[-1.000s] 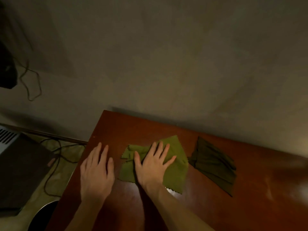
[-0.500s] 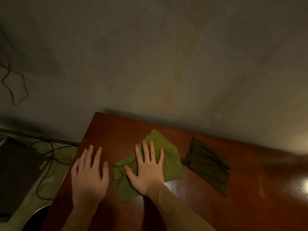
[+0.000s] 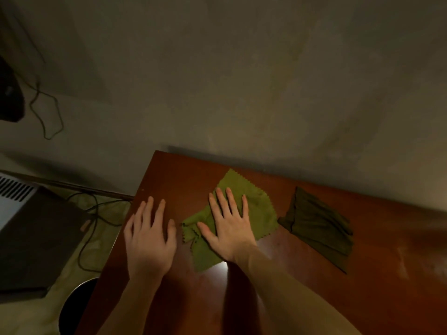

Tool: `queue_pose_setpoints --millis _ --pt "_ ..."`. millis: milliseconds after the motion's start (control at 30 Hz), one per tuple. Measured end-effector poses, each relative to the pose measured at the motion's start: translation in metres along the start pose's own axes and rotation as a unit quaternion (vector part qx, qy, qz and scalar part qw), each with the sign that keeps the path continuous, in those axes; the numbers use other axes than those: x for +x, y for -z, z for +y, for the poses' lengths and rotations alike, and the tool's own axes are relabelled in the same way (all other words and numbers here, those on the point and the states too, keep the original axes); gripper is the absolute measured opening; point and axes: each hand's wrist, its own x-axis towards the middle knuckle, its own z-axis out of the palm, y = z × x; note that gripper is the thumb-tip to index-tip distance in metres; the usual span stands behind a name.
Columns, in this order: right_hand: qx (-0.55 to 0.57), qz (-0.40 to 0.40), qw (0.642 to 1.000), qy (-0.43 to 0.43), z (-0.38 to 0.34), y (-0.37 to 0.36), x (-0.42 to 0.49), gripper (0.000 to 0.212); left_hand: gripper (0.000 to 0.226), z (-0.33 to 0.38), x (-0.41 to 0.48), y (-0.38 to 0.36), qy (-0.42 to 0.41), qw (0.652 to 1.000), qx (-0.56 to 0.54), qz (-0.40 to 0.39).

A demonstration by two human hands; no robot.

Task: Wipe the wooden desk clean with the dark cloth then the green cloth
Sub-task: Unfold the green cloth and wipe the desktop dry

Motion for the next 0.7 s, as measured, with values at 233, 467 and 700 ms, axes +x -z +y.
queue_pose_setpoints --millis 233,467,700 --pt "0.007 0.007 1.000 0.012 0.010 0.010 0.022 0.087 0.063 0.001 0.000 0.001 0.002 1.000 0.001 0.000" --pt "0.019 0.036 0.999 0.029 0.009 0.005 -0.002 0.088 0.063 0.003 -0.001 0.004 0.008 1.000 -0.001 -0.003" --pt "-0.009 -0.001 0.999 -0.036 0.009 0.010 0.011 0.110 0.062 0.002 0.000 0.004 0.011 1.000 -0.005 -0.011"
